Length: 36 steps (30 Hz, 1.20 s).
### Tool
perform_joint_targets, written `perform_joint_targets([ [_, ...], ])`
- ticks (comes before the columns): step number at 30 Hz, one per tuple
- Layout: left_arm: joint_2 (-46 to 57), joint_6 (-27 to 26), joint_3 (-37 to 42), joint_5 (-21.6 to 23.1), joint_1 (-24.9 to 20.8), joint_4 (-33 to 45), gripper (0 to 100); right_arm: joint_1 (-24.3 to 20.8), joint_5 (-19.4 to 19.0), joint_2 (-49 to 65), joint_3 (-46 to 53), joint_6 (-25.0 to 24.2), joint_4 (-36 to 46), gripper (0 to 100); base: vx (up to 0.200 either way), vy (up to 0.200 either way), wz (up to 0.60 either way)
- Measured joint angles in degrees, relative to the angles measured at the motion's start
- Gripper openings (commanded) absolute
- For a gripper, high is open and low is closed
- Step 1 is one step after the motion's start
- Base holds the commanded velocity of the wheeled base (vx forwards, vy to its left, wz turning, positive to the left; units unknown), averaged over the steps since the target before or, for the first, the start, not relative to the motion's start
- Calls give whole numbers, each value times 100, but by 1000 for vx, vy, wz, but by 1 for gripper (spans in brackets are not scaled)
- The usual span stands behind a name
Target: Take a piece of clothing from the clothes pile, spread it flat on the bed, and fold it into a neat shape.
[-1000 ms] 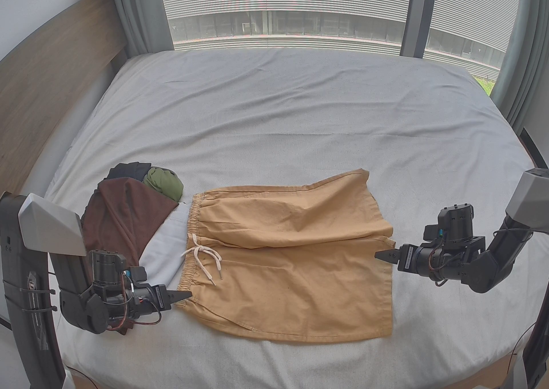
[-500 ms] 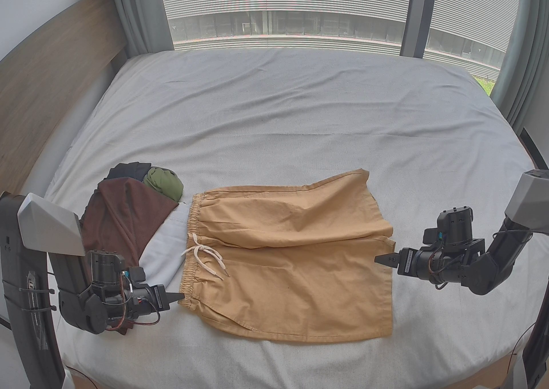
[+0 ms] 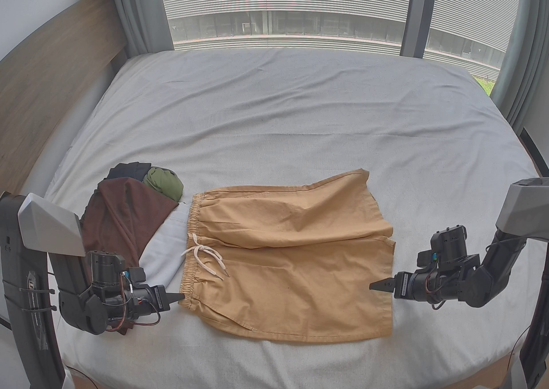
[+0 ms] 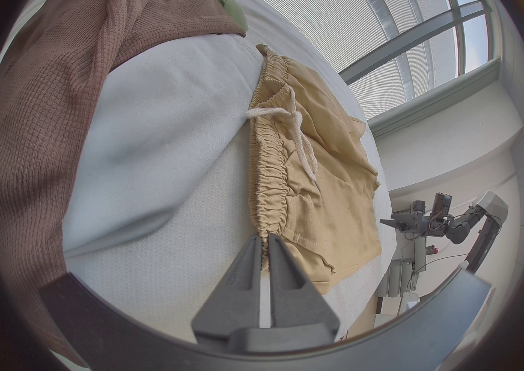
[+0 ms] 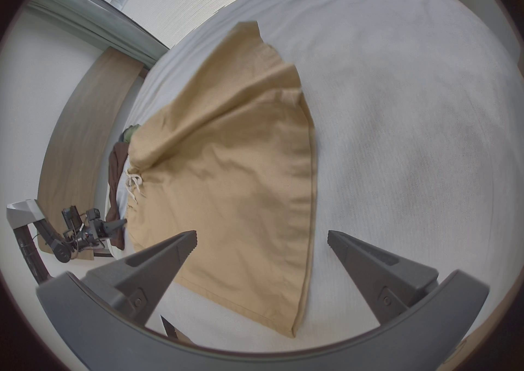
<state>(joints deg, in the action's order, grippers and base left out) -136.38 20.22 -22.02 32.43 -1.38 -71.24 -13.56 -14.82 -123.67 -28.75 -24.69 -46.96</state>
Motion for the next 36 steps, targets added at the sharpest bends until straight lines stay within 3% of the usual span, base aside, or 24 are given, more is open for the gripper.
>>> perform_joint_targets([
  [8, -1, -4, 11, 4, -2, -11, 0, -193, -9, -204, 330, -44, 0, 100, 0, 0, 0],
  [15, -9, -6, 16, 15, 0, -57, 0, -479, 10, -240, 468, -725, 0, 100, 0, 0, 0],
  [27, -12, -9, 22, 20, 6, -77, 0, -631, 38, -221, 722, -774, 2, 100, 0, 0, 0],
  [28, -15, -6, 22, 20, 6, -74, 0, -631, 43, -221, 725, -774, 5, 0, 0, 0, 0],
  [36, -21, -11, 24, 20, 9, -82, 0, -653, 112, -229, 714, -769, -4, 0, 0, 0, 0],
])
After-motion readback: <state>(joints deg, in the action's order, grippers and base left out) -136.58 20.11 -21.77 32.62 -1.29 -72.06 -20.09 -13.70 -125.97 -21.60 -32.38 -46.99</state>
